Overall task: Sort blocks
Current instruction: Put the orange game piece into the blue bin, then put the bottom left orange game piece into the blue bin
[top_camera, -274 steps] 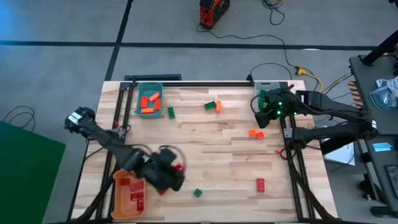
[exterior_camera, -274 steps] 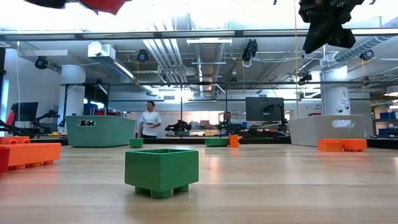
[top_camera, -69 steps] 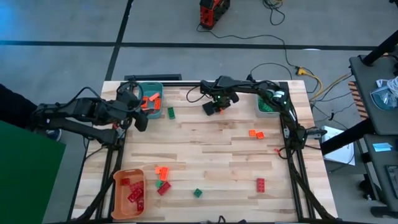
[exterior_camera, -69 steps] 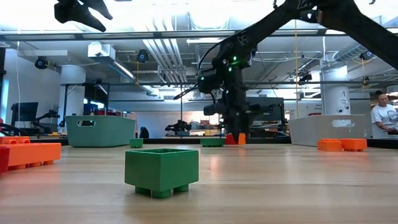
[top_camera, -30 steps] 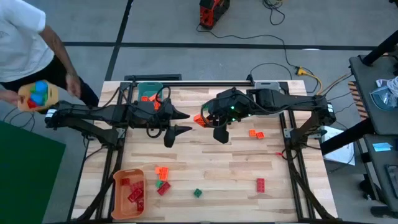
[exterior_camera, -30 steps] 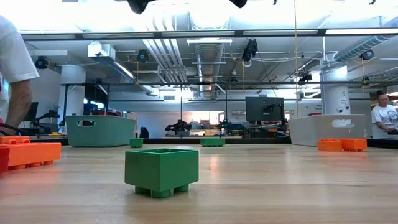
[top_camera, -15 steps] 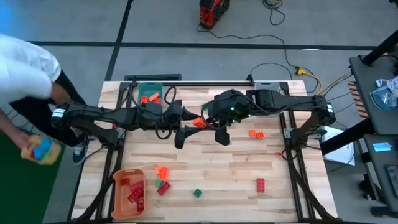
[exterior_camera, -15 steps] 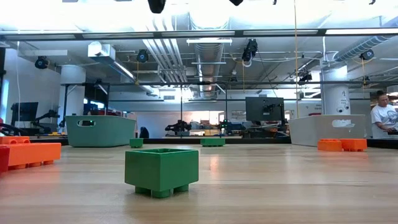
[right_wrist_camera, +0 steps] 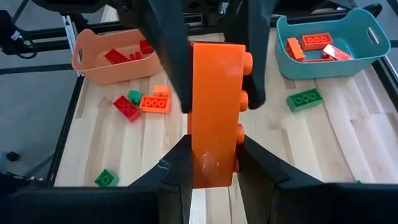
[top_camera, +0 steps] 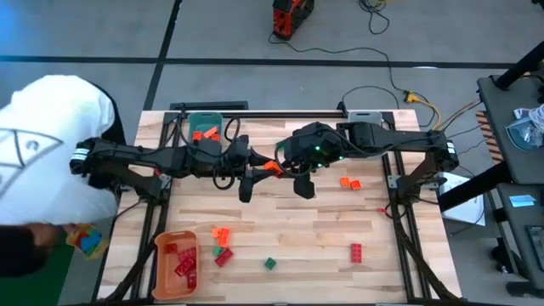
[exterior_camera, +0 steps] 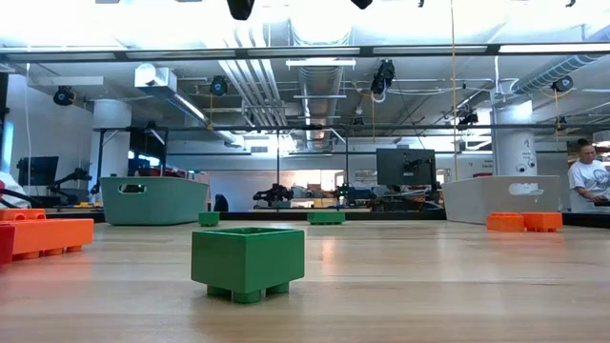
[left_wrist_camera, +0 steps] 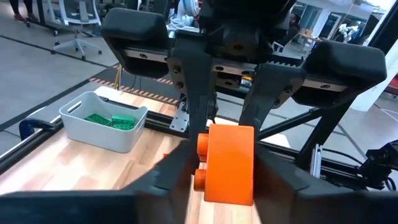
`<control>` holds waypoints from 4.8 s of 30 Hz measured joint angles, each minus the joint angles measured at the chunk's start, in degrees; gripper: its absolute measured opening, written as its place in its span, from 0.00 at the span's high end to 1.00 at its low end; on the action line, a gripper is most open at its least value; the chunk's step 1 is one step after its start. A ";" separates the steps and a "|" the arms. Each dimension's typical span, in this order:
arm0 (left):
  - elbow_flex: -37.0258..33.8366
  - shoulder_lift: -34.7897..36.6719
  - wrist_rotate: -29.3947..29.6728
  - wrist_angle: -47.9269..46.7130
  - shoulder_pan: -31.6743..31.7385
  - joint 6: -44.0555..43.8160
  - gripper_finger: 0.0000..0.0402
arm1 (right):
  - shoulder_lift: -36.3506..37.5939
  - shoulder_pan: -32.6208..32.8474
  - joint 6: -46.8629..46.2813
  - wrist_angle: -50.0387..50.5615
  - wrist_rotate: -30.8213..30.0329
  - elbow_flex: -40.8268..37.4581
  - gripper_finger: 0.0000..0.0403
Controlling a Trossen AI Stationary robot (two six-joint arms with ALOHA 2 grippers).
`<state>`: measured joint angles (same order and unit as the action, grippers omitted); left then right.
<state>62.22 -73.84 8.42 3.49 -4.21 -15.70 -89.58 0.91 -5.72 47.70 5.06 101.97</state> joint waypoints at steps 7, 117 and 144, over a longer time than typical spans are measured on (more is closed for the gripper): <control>0.00 0.00 -0.41 -0.03 -0.02 0.39 0.84 | 0.00 -0.02 -0.11 0.13 1.16 0.00 0.79; -14.89 10.06 12.97 -45.45 38.04 -24.11 0.72 | 2.47 -2.08 -8.24 9.79 -2.14 0.02 0.54; -1.04 14.32 11.50 -46.15 -13.84 -24.61 0.72 | 2.23 -1.24 -15.31 12.57 -2.22 -1.06 0.55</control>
<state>61.18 -59.53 19.92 -42.66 -18.04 -40.32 -87.35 -0.33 -21.02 60.27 2.84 100.91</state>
